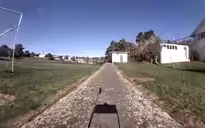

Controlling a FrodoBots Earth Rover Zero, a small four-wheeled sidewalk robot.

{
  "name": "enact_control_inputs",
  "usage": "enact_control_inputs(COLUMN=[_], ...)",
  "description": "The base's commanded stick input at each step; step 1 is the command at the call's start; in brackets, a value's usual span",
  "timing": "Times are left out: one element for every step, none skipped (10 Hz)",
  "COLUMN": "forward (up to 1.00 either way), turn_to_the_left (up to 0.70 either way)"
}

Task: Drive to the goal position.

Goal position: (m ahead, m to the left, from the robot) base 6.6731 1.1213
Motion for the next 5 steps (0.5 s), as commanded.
enact_control_inputs(forward=[1.00, 1.00, 1.00, 1.00, 1.00], turn_to_the_left=[-0.21, -0.40, -0.40, -0.40, -0.40])
